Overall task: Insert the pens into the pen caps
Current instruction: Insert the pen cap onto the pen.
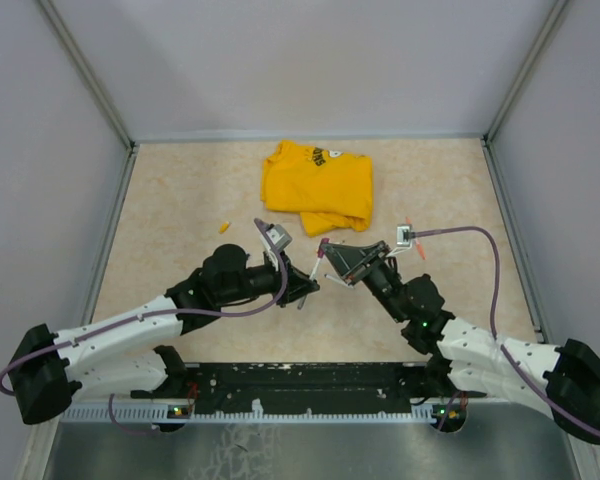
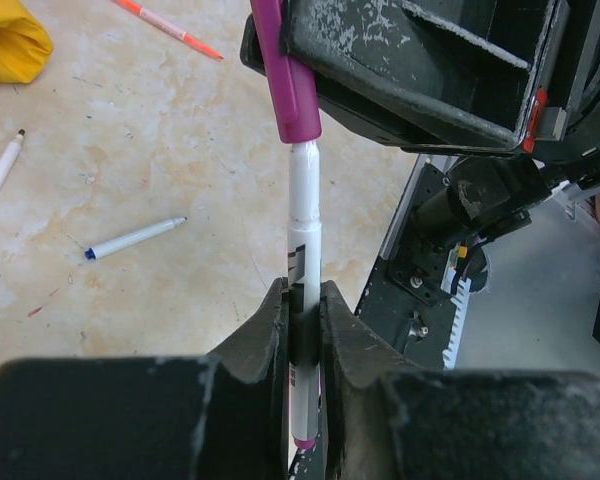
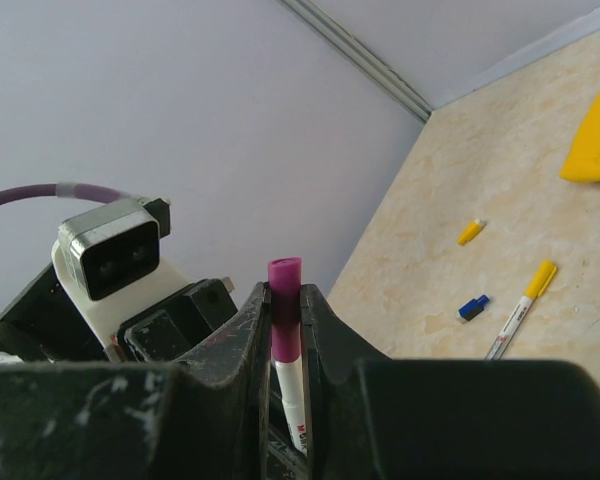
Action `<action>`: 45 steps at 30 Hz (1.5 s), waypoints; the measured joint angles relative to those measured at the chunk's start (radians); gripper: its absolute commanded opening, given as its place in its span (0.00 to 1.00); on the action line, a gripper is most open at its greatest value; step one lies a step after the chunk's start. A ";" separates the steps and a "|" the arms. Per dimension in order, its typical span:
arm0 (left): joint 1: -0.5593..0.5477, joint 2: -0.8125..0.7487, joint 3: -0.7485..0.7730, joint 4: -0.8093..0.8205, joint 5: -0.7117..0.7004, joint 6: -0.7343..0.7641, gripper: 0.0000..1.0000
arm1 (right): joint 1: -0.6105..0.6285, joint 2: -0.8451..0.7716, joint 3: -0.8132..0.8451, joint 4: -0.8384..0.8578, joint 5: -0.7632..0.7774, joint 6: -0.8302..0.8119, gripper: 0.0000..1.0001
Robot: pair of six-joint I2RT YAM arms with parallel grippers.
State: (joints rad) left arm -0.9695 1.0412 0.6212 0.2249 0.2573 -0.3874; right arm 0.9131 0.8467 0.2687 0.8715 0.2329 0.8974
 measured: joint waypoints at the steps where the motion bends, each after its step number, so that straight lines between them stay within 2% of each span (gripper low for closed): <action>1: 0.000 -0.001 0.000 0.000 -0.003 0.000 0.00 | 0.000 0.002 0.000 0.001 -0.004 -0.002 0.00; 33: -0.002 -0.014 0.015 0.012 -0.074 -0.041 0.00 | -0.014 0.064 0.000 0.092 -0.128 -0.064 0.08; 45: -0.004 -0.014 0.022 0.013 -0.098 -0.037 0.00 | -0.016 0.058 0.027 0.043 -0.154 -0.095 0.19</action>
State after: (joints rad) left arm -0.9733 1.0275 0.6430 0.2375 0.1589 -0.4248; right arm 0.8970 0.9047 0.2962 0.9142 0.0792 0.8024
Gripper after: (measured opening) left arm 0.167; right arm 0.166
